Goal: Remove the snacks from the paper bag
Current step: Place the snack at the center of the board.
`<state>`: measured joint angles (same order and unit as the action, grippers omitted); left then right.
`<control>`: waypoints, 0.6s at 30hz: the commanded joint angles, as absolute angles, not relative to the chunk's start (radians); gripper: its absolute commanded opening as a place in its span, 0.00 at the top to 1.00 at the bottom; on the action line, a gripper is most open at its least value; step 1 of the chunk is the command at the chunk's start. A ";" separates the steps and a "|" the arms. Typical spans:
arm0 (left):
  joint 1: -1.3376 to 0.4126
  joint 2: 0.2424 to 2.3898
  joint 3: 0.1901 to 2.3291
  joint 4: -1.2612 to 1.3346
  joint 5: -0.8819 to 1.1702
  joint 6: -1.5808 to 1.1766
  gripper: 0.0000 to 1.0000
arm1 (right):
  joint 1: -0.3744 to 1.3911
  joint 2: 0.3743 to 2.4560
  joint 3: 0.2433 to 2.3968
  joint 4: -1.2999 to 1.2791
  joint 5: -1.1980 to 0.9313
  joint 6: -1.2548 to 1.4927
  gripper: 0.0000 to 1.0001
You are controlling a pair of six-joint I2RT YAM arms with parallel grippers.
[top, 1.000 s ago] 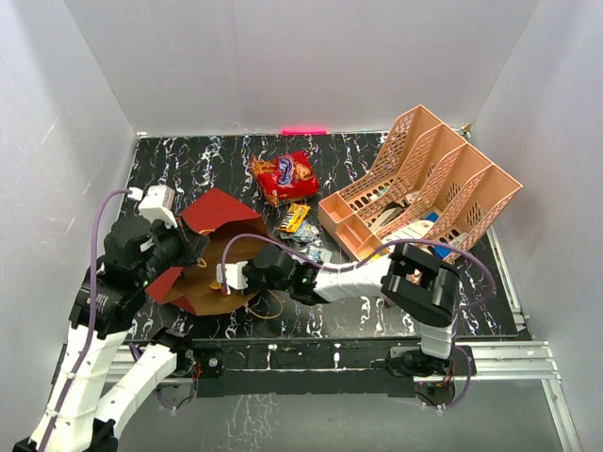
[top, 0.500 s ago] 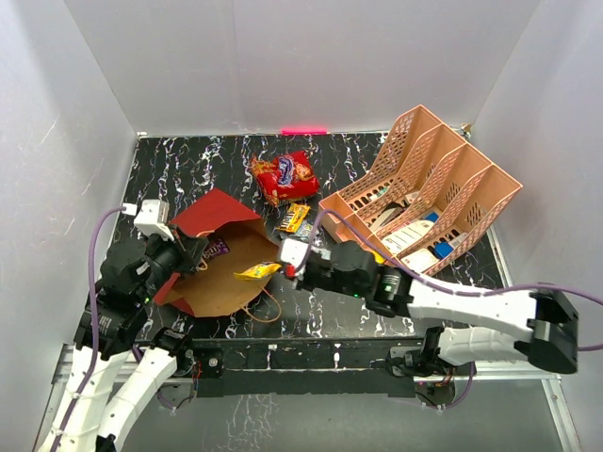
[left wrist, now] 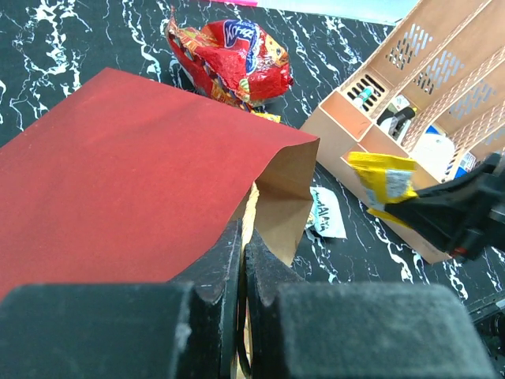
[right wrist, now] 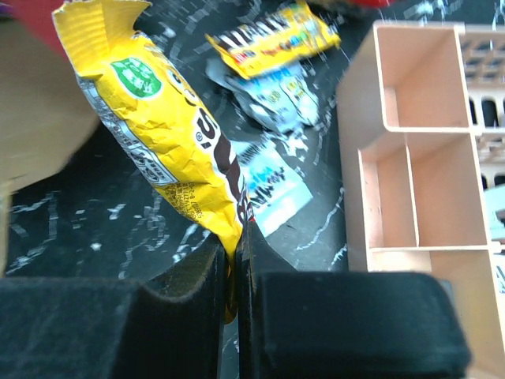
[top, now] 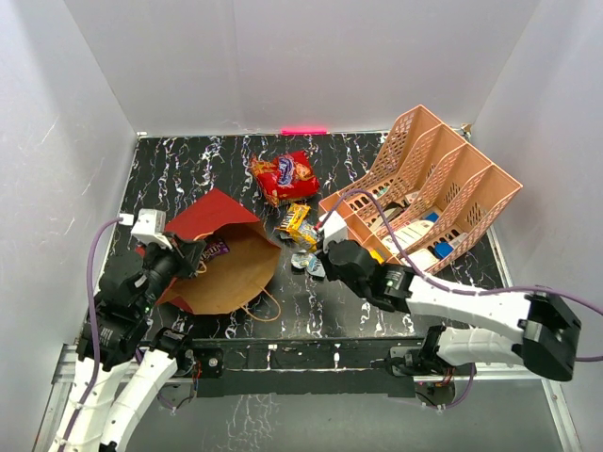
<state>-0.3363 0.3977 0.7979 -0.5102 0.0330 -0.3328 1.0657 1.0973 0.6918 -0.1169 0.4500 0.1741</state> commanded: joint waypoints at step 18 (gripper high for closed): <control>-0.338 0.267 0.784 -0.499 -0.017 -0.348 1.00 | 0.948 1.542 0.842 -0.001 0.428 -0.188 0.81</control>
